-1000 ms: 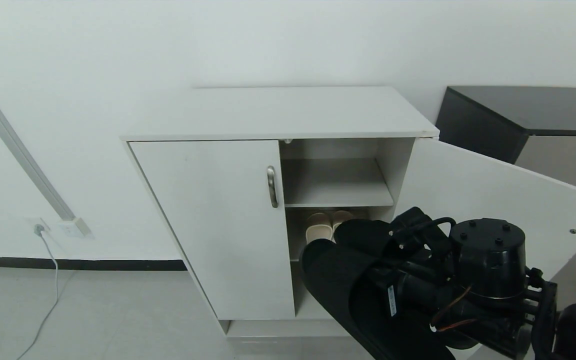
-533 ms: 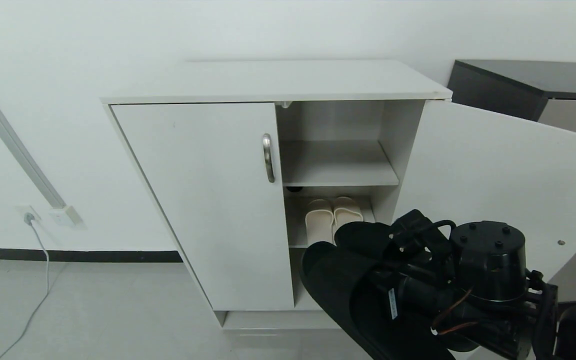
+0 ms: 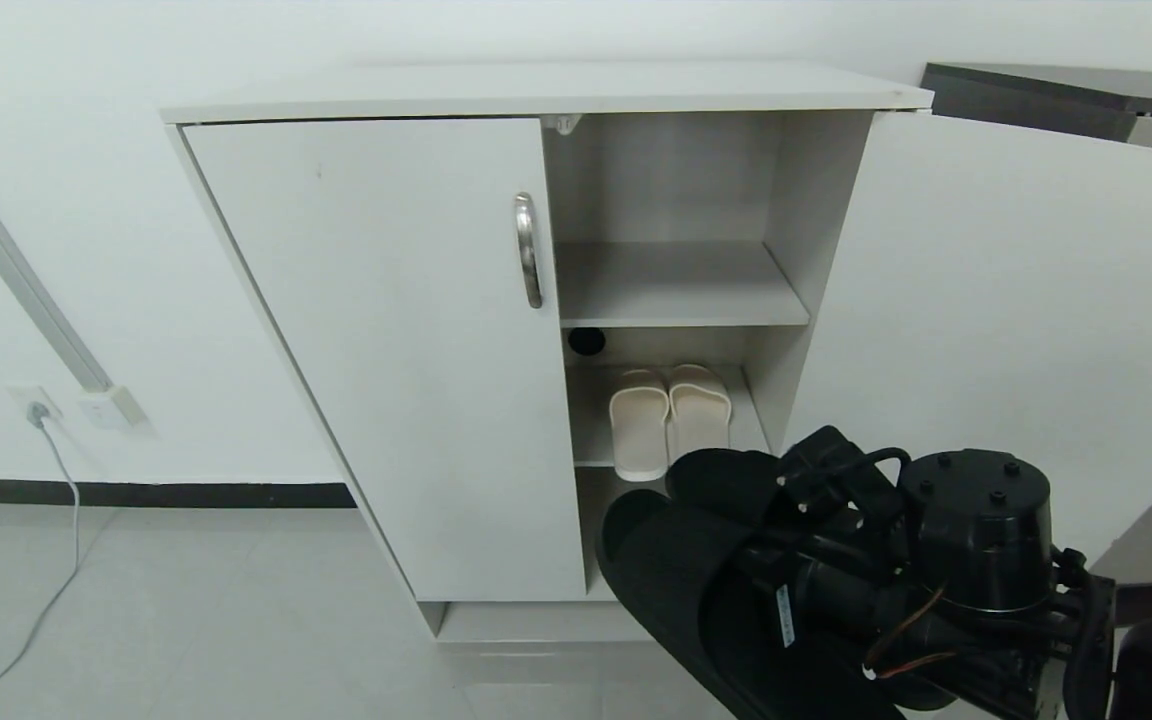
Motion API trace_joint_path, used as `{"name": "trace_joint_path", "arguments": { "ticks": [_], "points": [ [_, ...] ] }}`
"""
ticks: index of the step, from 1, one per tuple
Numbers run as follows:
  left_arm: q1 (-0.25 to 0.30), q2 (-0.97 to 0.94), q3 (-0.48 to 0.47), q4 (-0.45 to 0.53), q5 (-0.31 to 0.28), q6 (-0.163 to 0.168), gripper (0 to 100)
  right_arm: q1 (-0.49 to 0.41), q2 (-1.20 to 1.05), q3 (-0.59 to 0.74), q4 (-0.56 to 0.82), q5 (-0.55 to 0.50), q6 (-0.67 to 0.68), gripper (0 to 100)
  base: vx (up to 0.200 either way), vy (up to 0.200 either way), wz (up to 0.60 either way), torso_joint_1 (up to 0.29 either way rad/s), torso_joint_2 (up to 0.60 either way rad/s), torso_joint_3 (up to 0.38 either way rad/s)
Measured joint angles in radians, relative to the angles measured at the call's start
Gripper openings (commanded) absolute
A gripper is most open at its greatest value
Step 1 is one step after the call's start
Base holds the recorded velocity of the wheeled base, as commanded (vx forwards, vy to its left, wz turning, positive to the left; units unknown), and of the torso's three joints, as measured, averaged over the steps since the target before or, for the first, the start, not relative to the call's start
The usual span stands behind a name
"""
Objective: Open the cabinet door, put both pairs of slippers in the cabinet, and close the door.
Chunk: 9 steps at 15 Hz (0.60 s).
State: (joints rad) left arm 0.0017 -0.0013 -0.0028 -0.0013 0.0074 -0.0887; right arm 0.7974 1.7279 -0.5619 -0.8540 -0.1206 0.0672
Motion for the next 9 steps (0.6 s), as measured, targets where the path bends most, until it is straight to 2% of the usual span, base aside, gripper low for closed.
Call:
{"name": "trace_joint_path", "arguments": {
  "ticks": [4, 5, 9],
  "points": [
    [0.000, 0.000, 0.000, 0.000, -0.001, 0.000, 0, 0.003, 0.004, 0.010, -0.014, -0.004, -0.013, 0, 0.000, 0.000, 0.00, -0.001, 0.01, 0.012],
    [0.000, 0.000, 0.000, 0.000, -0.002, 0.000, 0, 0.005, 0.006, 0.017, -0.014, -0.001, -0.020, 0, 0.000, 0.000, -0.60, -0.002, 0.00, 0.007],
    [0.001, 0.000, 0.000, -0.001, -0.002, 0.001, 0, 0.006, 0.012, 0.029, -0.015, -0.001, -0.031, 0, 0.000, 0.000, 0.00, 0.000, 0.00, 0.000]
  ]
}}
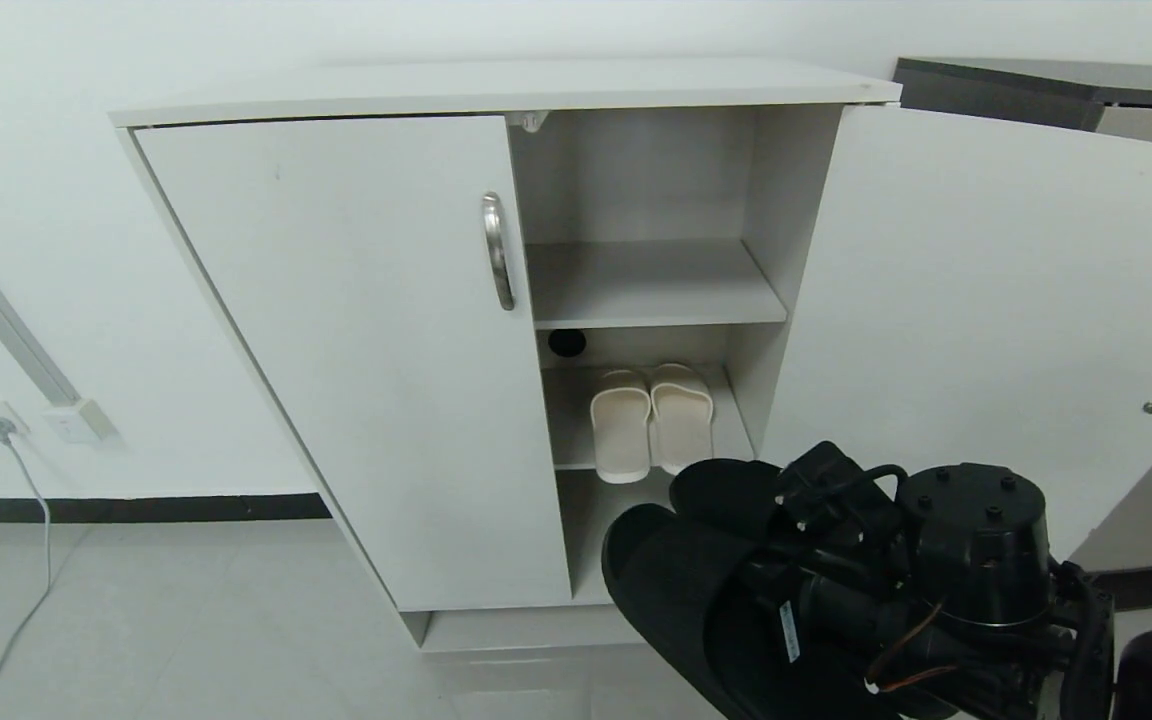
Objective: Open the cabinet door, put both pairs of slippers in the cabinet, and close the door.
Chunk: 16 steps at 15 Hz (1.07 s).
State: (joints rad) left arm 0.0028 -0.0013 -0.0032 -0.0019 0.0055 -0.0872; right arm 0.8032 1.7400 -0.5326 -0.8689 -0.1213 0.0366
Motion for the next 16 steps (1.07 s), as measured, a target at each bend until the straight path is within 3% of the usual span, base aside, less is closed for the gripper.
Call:
{"name": "trace_joint_path", "arguments": {
  "ticks": [4, 7, 10, 14, 16],
  "points": [
    [-0.001, 0.000, 0.000, 0.001, 0.000, 0.000, 0, 0.008, 0.016, -0.008, -0.031, -0.021, -0.006, 0, 0.000, 0.000, 0.00, 0.000, 0.00, 0.000],
    [-0.002, 0.000, 0.000, 0.001, 0.000, 0.000, 0, 0.031, 0.055, -0.127, 0.008, -0.201, 0.015, 0, 0.000, 0.000, 0.00, 0.000, 0.00, 0.000],
    [-0.001, 0.000, 0.000, 0.001, 0.001, 0.000, 0, 0.082, 0.123, -0.360, 0.203, -0.421, 0.084, 0, 0.000, 0.000, 0.00, 0.000, 0.00, 0.000],
    [-0.002, 0.000, 0.000, 0.001, 0.001, -0.001, 0, 0.141, 0.179, -0.702, 0.603, -0.567, 0.196, 0, 0.000, 0.000, 0.00, 0.000, 0.00, 0.000],
    [-0.001, 0.000, 0.000, 0.001, 0.000, 0.000, 0, 0.151, 0.200, -0.862, 0.713, -0.652, 0.229, 0, 0.000, 0.000, 0.00, 0.000, 0.00, 0.000]
  ]
}}
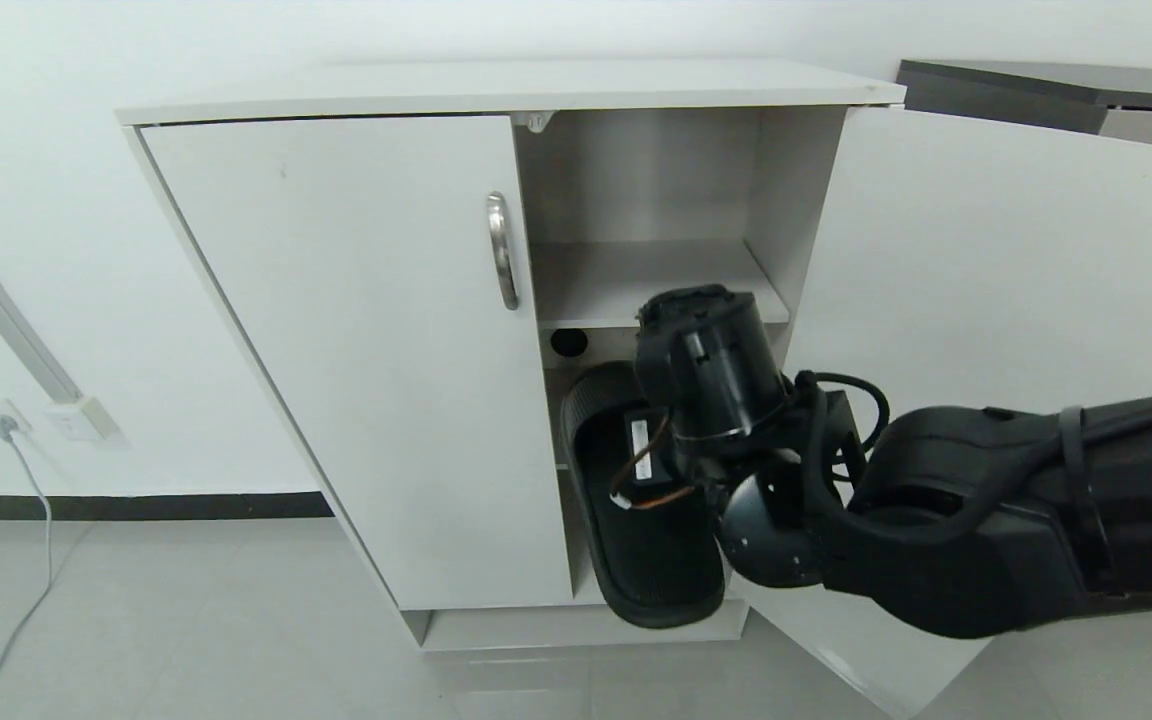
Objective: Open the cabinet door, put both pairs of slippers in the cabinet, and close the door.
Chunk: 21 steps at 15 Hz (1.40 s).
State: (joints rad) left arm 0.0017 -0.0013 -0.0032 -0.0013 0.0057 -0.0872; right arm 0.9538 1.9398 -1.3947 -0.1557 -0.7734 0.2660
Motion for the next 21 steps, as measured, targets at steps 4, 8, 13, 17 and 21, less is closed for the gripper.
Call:
{"name": "trace_joint_path", "arguments": {
  "ticks": [4, 8, 13, 17, 21],
  "points": [
    [-0.001, 0.000, 0.000, 0.000, 0.000, 0.000, 0, -0.012, 0.042, -0.150, 0.047, -0.062, 0.000, 0, 0.000, 0.000, 0.00, 0.000, 0.00, 0.000],
    [0.000, 0.000, 0.000, 0.000, 0.000, 0.001, 0, -0.025, 0.057, -0.167, 0.047, -0.063, -0.012, 0, 0.000, 0.000, 0.00, 0.000, 0.00, 0.000],
    [-0.001, 0.000, 0.000, 0.000, 0.000, 0.002, 0, -0.026, 0.062, -0.177, 0.044, -0.062, -0.018, 0, 0.160, 0.000, 0.00, 0.001, 0.00, 0.002],
    [0.000, 0.000, 0.000, 0.000, 0.000, 0.002, 0, -0.035, 0.064, -0.180, 0.043, -0.062, -0.018, 0, 0.200, 0.000, 0.00, 0.004, 0.00, -0.002],
    [0.000, 0.000, 0.000, 0.001, 0.000, 0.002, 0, -0.043, 0.065, -0.183, 0.043, -0.057, -0.018, 0, 0.200, 0.000, 0.00, 0.004, 0.00, 0.000]
  ]
}}
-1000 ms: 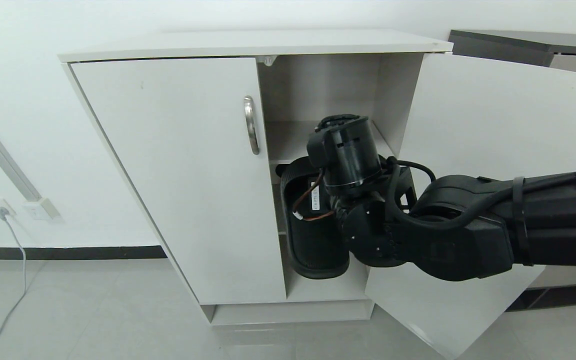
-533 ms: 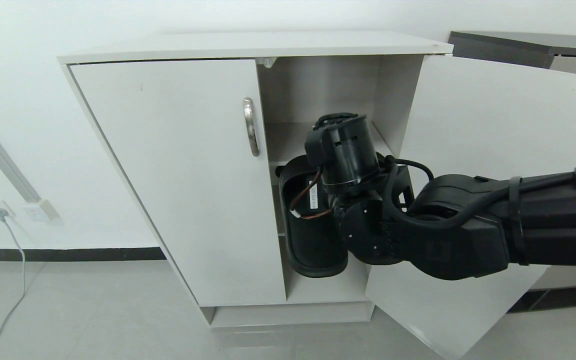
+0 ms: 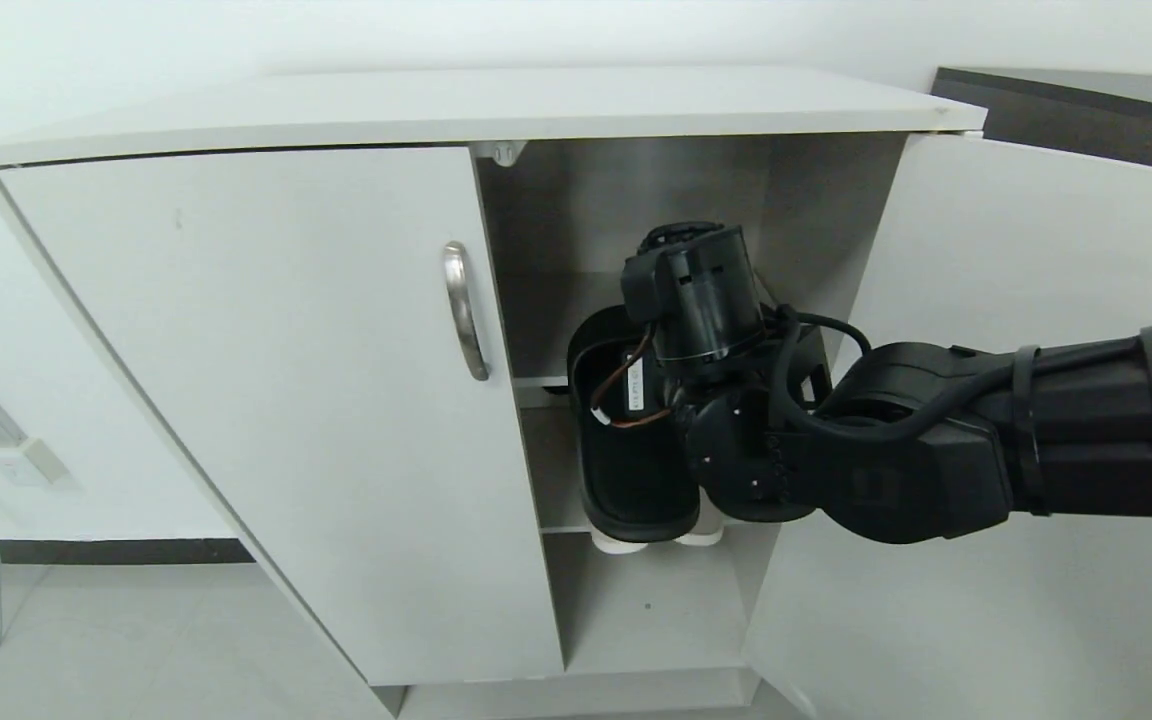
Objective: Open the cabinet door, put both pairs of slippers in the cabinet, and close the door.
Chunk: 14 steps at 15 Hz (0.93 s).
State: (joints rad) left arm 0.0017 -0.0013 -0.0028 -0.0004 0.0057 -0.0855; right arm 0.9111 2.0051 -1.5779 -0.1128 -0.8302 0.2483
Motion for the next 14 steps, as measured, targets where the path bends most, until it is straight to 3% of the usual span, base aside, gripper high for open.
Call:
{"name": "trace_joint_path", "arguments": {
  "ticks": [2, 14],
  "points": [
    [-0.001, 0.000, 0.000, 0.000, 0.000, 0.000, 0, -0.010, 0.006, -0.006, -0.002, 0.003, 0.001, 0, 0.200, 0.000, 0.00, 0.002, 0.00, 0.000],
    [-0.001, 0.000, 0.000, -0.001, 0.002, -0.005, 0, -0.073, 0.089, -0.137, 0.016, 0.098, -0.024, 0, 0.000, 0.000, 0.00, 0.000, 0.00, 0.000]
  ]
}}
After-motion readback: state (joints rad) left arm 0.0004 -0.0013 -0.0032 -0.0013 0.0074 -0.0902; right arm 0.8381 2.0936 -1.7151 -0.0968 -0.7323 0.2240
